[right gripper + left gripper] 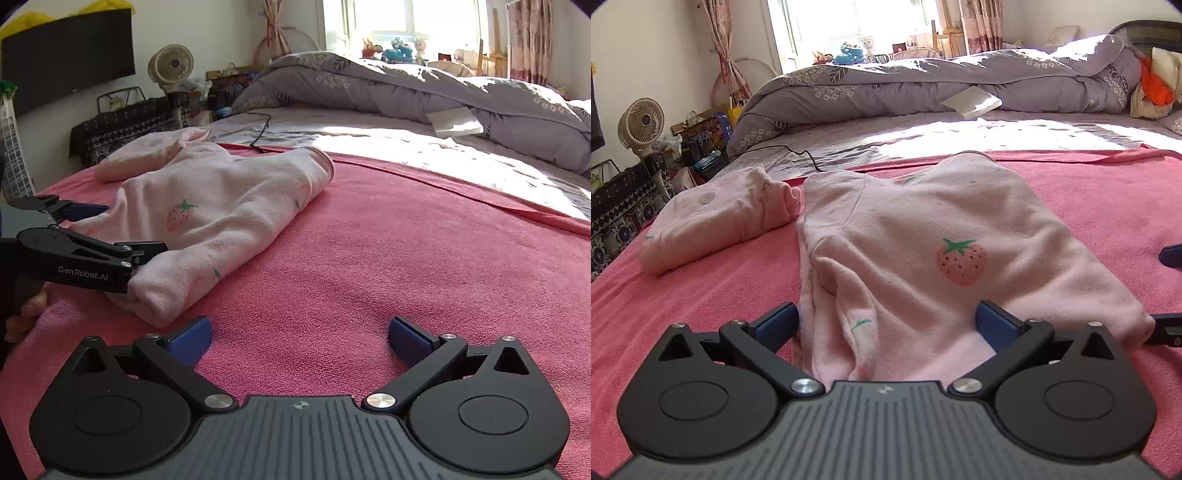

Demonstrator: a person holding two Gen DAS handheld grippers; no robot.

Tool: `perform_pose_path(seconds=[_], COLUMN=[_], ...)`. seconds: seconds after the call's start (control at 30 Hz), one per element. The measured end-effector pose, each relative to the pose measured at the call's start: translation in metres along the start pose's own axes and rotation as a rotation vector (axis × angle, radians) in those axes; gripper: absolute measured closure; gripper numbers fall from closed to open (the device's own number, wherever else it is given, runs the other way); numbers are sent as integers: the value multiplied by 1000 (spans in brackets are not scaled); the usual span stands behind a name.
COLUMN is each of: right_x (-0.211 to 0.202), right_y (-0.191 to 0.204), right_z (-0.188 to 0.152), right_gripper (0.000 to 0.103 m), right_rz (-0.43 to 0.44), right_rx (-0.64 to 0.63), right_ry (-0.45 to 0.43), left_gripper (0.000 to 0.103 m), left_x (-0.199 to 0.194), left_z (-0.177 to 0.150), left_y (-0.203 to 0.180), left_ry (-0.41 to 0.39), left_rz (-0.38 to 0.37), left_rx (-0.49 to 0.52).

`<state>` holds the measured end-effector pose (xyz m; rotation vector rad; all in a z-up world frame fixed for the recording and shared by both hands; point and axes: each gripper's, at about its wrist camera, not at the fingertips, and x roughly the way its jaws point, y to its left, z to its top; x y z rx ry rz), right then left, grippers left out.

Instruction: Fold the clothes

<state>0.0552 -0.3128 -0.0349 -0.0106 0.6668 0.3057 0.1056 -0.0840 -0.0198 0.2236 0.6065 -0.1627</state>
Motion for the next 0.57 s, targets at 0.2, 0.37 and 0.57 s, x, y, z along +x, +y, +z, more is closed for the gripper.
perform_pose_path(seconds=[0.2,0.37,0.57], right_x=[0,0,1], right_y=[1,0,1], right_z=[0,0,0], right_gripper=[0,0,0], right_rz=[-8,-11,-17], right_rx=[-5,-6,-7], right_ry=[0,1,1], left_gripper=[0,0,0], left_x=[1,2,2], left_z=[1,1,1], left_y=[4,4,4], left_ry=[12,11,10], left_rz=[-14,-17,-16], left_rx=[-33,-41,-42])
